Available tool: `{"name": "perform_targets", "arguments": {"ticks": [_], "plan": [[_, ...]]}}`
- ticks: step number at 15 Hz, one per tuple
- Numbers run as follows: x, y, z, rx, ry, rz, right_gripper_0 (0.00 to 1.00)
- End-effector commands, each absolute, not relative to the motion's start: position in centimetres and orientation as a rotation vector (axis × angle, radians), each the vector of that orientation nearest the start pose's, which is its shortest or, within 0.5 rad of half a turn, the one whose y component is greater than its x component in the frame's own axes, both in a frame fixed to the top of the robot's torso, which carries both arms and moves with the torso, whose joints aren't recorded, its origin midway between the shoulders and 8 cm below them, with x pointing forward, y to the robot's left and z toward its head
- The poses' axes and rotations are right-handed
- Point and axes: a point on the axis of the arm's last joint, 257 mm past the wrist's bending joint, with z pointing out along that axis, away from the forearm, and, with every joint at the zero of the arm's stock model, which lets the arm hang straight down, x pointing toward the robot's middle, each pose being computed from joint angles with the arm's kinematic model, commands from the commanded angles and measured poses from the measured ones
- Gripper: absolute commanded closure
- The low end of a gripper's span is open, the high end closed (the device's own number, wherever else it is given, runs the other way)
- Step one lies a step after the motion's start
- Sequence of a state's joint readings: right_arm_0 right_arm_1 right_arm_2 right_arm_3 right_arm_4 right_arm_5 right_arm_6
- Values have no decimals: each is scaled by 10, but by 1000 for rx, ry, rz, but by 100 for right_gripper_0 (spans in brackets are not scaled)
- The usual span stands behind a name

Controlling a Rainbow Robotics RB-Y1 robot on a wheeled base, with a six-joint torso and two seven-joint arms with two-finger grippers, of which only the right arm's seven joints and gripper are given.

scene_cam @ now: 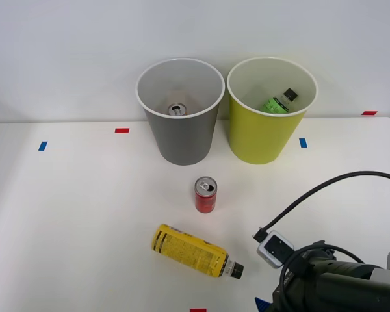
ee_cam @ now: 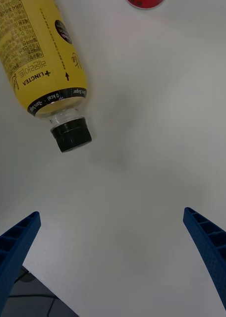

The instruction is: Put cans in the gray bin, plastic bottles in the light green bin

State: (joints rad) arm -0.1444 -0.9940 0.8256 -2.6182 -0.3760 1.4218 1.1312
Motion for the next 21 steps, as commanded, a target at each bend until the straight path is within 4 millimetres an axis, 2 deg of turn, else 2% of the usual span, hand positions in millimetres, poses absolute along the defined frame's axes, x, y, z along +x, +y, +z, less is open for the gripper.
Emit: {"name": "perform_targets", "arguments": {"ticks": [1,3,5,7,9,11,14,21], "plan": [[247,-130,-279,-1008,2465,123,0],[247,-115,-274,-945,2502,207,0],[255,-101,-269,-936,2492,251,0],[271,-93,-268,-974,2450,248,0],[281,-92,-275,-1034,2440,196,0],[283,-87,-278,-1063,2447,195,0],[286,-69,-271,-1092,2457,251,0],[287,-80,-272,-1109,2499,204,0]]}}
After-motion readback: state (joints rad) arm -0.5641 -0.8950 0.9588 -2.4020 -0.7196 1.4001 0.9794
